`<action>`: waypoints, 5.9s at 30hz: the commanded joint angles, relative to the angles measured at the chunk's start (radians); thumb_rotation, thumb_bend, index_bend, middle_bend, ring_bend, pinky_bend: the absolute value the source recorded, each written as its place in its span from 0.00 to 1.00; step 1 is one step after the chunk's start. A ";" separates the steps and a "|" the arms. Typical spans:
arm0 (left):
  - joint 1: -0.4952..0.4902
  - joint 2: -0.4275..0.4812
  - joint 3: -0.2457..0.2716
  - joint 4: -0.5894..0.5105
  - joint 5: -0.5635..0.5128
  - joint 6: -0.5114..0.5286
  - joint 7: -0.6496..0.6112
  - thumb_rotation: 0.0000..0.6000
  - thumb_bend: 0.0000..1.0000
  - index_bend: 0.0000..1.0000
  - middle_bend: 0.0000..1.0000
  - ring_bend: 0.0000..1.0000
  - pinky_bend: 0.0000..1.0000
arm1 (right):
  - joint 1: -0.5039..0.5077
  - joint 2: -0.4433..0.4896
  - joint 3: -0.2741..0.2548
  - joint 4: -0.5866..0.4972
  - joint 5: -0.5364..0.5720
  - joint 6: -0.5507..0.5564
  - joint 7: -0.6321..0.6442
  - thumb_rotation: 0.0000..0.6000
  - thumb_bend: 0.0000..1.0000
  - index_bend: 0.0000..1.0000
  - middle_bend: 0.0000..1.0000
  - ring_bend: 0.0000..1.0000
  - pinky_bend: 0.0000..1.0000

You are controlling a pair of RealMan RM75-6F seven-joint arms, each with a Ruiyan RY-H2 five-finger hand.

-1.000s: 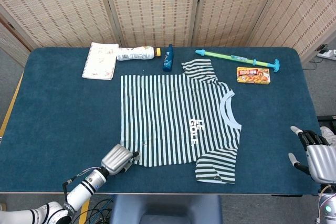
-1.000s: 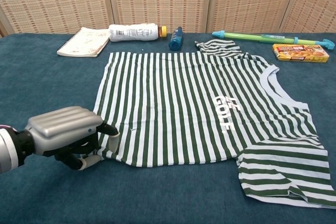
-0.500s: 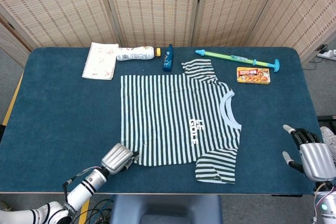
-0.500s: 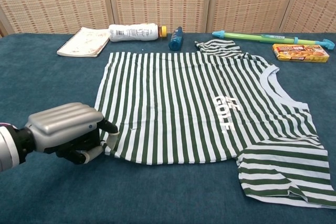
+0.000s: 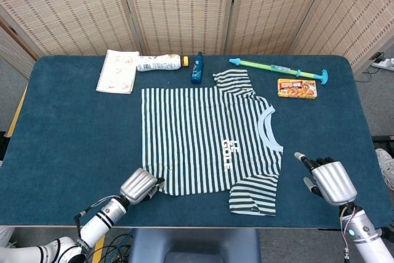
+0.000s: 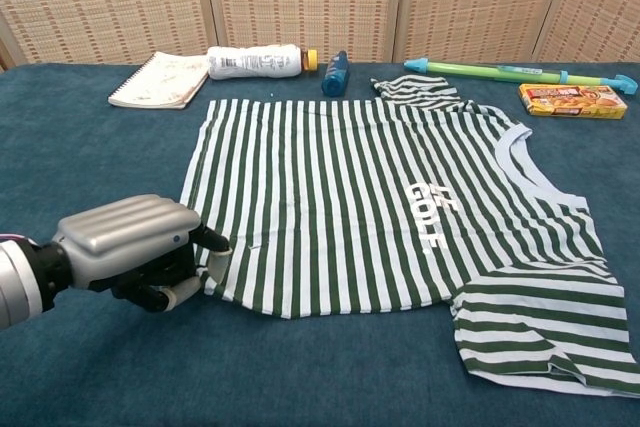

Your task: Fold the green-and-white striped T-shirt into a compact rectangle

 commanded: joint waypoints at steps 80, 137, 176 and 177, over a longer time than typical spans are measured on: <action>0.225 0.408 0.189 -0.216 0.233 0.309 -0.443 1.00 0.57 0.58 0.98 0.91 1.00 | 0.139 -0.029 -0.232 -0.176 -0.191 0.010 0.180 1.00 0.53 0.68 1.00 1.00 1.00; 0.323 0.483 0.177 -0.290 0.258 0.237 -0.298 1.00 0.57 0.58 0.97 0.89 1.00 | 0.137 0.101 -0.276 -0.265 -0.255 -0.046 0.293 1.00 0.46 0.73 1.00 1.00 1.00; -0.056 0.217 -0.096 0.116 0.036 -0.093 -0.128 1.00 0.57 0.58 0.96 0.88 1.00 | 0.183 -0.157 0.018 -0.159 0.083 -0.158 -0.114 1.00 0.51 0.73 1.00 1.00 1.00; -0.064 0.206 -0.098 0.133 0.031 -0.101 -0.126 1.00 0.57 0.58 0.96 0.88 1.00 | 0.185 -0.169 0.024 -0.150 0.089 -0.156 -0.120 1.00 0.51 0.73 1.00 1.00 1.00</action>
